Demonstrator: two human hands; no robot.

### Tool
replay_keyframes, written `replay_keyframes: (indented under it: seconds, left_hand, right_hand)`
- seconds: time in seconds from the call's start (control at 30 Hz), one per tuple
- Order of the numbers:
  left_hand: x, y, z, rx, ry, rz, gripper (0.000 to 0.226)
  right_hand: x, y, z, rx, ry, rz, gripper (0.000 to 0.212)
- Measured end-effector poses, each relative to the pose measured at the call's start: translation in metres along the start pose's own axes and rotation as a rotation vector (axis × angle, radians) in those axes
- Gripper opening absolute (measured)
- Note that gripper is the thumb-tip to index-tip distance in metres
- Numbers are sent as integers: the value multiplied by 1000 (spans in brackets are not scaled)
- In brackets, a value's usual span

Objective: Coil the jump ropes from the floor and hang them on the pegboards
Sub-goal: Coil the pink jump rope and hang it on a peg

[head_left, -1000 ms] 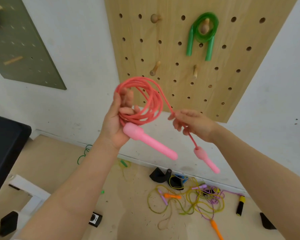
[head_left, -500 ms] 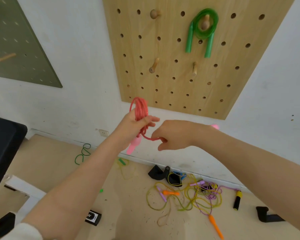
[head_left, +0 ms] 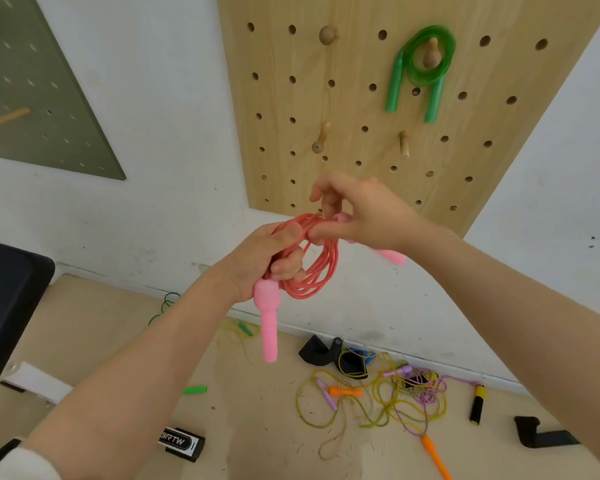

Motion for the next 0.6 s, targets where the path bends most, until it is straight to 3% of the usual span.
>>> replay_keyframes:
  seconds: [0.13, 0.23, 0.33, 0.5, 0.6]
  left_hand:
    - [-9, 7, 27, -132, -95, 17, 17]
    - [-14, 14, 52, -209, -149, 37, 6]
    - [-18, 19, 72, -243, -122, 39, 10]
    - [-22, 28, 98, -298, -95, 35, 9]
    - [-21, 34, 111, -348, -140, 64, 18]
  right_hand:
    - [-27, -5, -17, 102, -145, -119, 27]
    - [-36, -7, -39, 195, -120, -180, 35]
    - [-33, -13, -63, 239, -7, -159, 37]
    - [-21, -26, -87, 78, -251, -260, 41]
    - [-15, -40, -93, 53, -166, -293, 34]
Point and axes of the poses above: each hand's wrist, its own y-axis away from the middle knuckle, its own z-axis out of the back of the hand, x = y × z, the point moved 9 cm from there along -y, towards the middle knuckle, and after that the axes turned 2 degrees about z, right-handed, at the moved point
